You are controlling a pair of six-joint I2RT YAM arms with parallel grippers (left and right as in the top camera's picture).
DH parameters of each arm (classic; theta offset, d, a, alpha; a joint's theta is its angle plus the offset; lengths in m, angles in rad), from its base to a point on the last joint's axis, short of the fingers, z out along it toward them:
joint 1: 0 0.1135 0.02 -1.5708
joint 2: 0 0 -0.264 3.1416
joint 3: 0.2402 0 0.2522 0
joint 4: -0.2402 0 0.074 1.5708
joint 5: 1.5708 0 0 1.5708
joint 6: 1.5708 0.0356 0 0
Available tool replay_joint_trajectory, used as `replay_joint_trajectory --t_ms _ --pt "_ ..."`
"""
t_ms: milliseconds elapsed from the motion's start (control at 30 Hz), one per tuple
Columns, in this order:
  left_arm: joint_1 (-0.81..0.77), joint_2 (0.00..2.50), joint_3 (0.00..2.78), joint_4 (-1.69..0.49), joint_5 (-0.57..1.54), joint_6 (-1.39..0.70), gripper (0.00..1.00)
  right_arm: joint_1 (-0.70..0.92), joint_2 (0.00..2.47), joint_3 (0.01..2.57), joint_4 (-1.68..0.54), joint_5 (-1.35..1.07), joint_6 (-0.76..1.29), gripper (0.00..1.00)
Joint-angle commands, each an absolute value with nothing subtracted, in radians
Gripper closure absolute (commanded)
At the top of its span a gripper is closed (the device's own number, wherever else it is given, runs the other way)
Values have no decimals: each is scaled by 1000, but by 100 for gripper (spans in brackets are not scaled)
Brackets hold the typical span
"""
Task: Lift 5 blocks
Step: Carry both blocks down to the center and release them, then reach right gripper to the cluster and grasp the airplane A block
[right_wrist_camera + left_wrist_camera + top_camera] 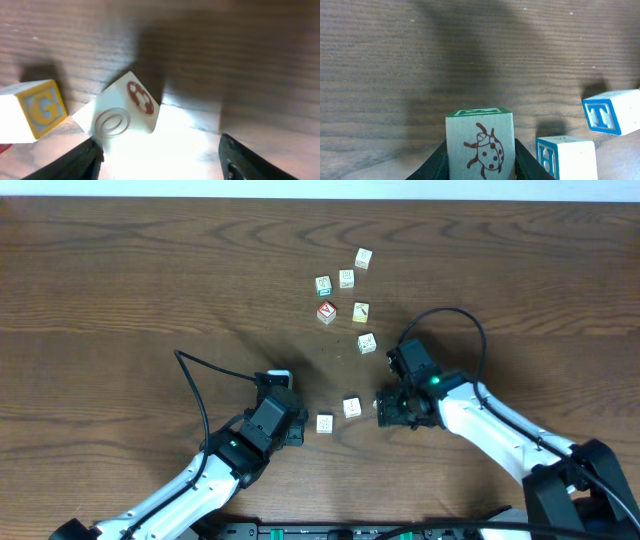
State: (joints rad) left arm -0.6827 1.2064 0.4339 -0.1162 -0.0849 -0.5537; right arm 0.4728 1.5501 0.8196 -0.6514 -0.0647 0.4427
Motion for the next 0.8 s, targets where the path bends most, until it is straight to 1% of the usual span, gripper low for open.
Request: replay_joint_trajectory --t_ms 0,167,267,367,400,467,633,767 --pt "-688 1209 429 -125 -59 -559 91 430 1485 946 -702 -8 373 27" --pt "-722 1209 429 -147 -60 -577 91 358 1468 1091 -783 -46 298 19" --pt "-760 1210 429 -157 -60 -612 91 318 1478 1122 -752 -81 259 17" --pt "-804 1211 429 -155 -66 -637 91 286 1521 1136 -717 -117 223 11" --pt "-815 1213 429 -155 -76 -648 91 279 1546 1148 -717 -118 220 11" --pt "-829 1222 429 -155 -93 -668 87 272 1615 1188 -716 -124 201 10" --pt "-830 1270 429 -154 -107 -700 87 275 1802 1347 -732 -173 152 9" --pt "-830 1316 429 -128 -121 -735 87 289 1948 1500 -784 -198 147 12"
